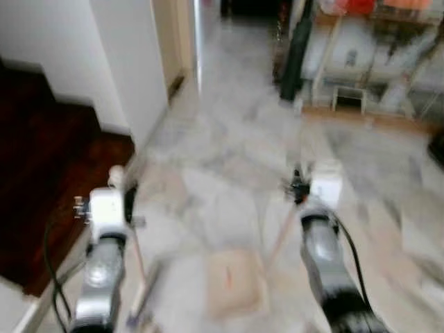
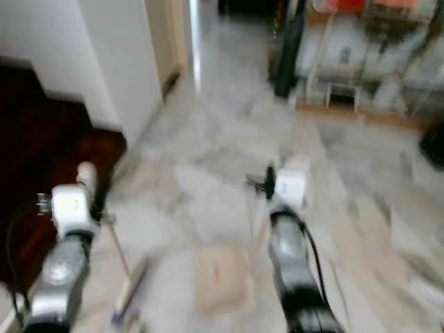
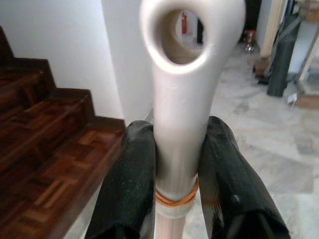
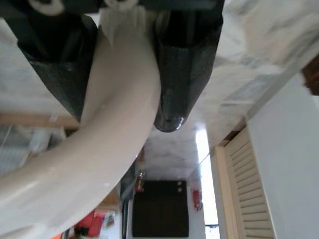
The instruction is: Sweep floor
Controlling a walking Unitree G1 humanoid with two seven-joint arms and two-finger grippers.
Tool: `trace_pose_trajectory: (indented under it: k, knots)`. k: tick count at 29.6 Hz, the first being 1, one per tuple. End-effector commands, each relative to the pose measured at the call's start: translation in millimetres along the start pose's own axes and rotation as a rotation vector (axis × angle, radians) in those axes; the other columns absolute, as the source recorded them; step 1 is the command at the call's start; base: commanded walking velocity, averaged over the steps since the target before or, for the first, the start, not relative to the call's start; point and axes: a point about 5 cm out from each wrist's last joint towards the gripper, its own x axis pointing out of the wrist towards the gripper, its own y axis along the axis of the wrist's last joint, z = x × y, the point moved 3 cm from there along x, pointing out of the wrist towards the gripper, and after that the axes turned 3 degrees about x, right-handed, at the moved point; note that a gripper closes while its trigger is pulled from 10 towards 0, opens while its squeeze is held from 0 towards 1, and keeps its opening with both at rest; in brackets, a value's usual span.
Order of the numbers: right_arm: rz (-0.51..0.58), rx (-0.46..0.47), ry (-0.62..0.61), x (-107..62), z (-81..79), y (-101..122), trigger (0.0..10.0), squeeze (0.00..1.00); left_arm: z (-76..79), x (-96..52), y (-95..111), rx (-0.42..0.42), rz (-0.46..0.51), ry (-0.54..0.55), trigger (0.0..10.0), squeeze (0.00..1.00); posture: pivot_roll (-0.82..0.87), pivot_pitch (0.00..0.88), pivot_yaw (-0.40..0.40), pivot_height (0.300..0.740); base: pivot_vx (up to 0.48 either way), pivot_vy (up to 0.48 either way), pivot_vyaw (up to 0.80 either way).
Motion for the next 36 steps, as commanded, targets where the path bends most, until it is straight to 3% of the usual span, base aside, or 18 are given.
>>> trace_pose_trajectory:
  k: [1, 36]
  knots:
    - [0.056, 0.015, 0.022, 6.4, -9.5, 15.1, 10.0, 0.0, -5.1, 3.3, 9.5, 0.011, 0.041, 0.012, 10.0, 0.0, 0.05, 0.04, -0.039, 0.74, 0.398, 0.0, 0.0]
    - [0.064, 0.022, 0.007, 7.3, -4.8, 16.9, 10.0, 0.0, -3.2, 3.1, 8.5, 0.008, 0.04, -0.001, 10.0, 0.0, 0.05, 0.018, -0.034, 0.74, 0.402, 0.0, 0.0]
